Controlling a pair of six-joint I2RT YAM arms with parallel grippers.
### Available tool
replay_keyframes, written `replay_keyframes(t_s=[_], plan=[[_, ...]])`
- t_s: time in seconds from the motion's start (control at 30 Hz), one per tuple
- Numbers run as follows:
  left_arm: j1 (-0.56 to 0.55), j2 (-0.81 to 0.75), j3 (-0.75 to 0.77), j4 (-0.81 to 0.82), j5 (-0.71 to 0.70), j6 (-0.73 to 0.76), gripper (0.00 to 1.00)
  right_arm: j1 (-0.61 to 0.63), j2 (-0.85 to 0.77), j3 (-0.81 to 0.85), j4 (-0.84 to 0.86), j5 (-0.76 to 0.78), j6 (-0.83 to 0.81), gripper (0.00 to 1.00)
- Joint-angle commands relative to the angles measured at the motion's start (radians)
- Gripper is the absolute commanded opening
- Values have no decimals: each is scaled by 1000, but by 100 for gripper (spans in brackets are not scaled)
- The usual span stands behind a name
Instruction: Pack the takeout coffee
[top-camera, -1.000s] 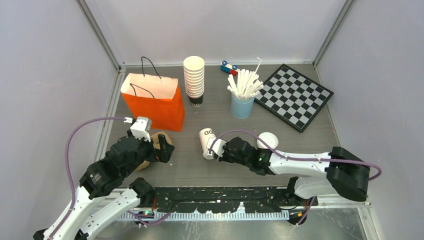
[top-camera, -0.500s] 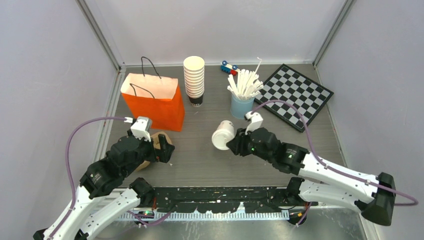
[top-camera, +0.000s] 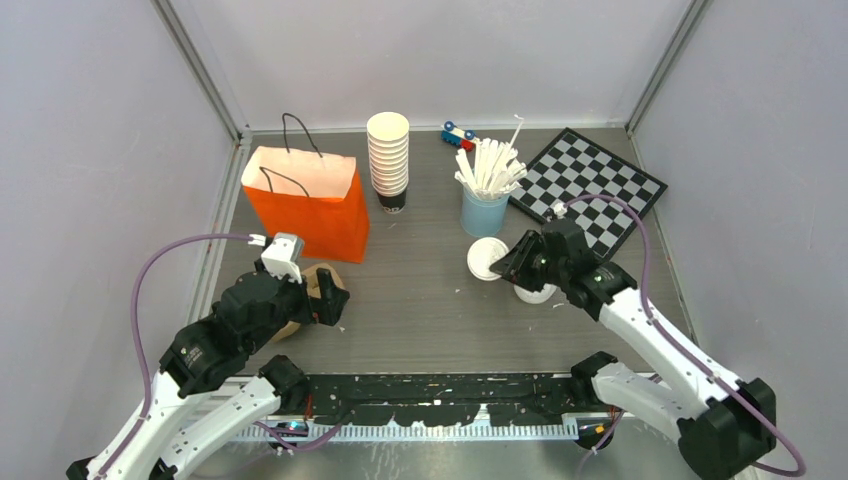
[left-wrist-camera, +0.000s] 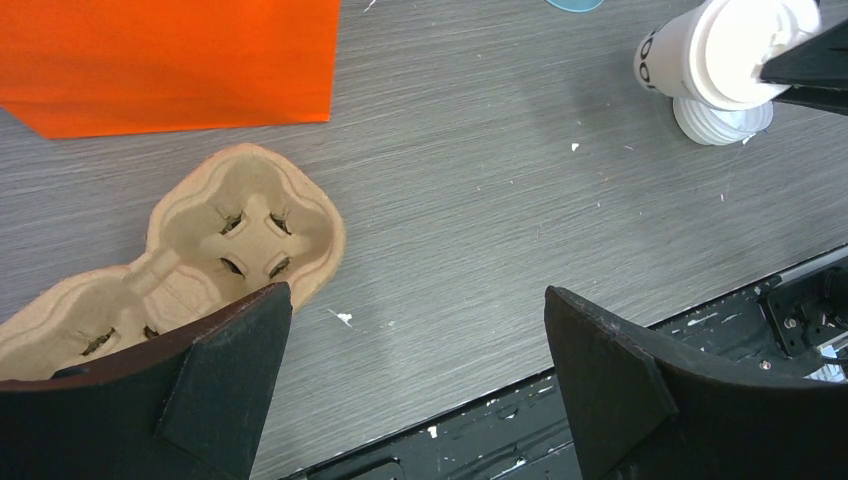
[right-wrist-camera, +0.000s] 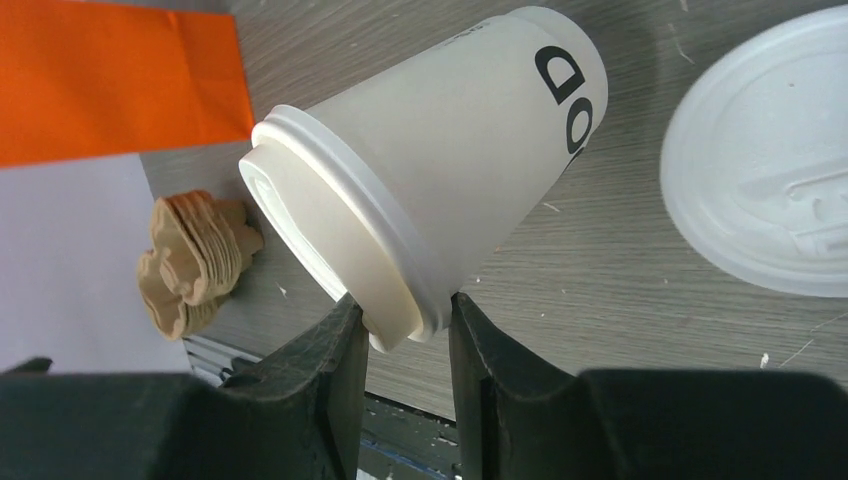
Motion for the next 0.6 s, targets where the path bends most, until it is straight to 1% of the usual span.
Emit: replay_keyframes(t_s=[0.0, 0.13, 0.27, 0.47, 0.57], plan=[[1, 8, -1, 19, -19, 9, 100, -131, 95, 57, 37, -234, 39, 34], [1, 5, -2, 19, -23, 8, 100, -243, 171, 69, 75, -335, 56, 34], [1, 9, -2, 19, -23, 9, 100, -321, 233, 78, 120, -404, 74, 34], [1, 18, 1, 19, -23, 10, 100, -386, 336, 112, 121, -469, 64, 35], [1, 17, 1, 18, -26, 10, 100, -402, 368, 116, 121, -474, 59, 39]])
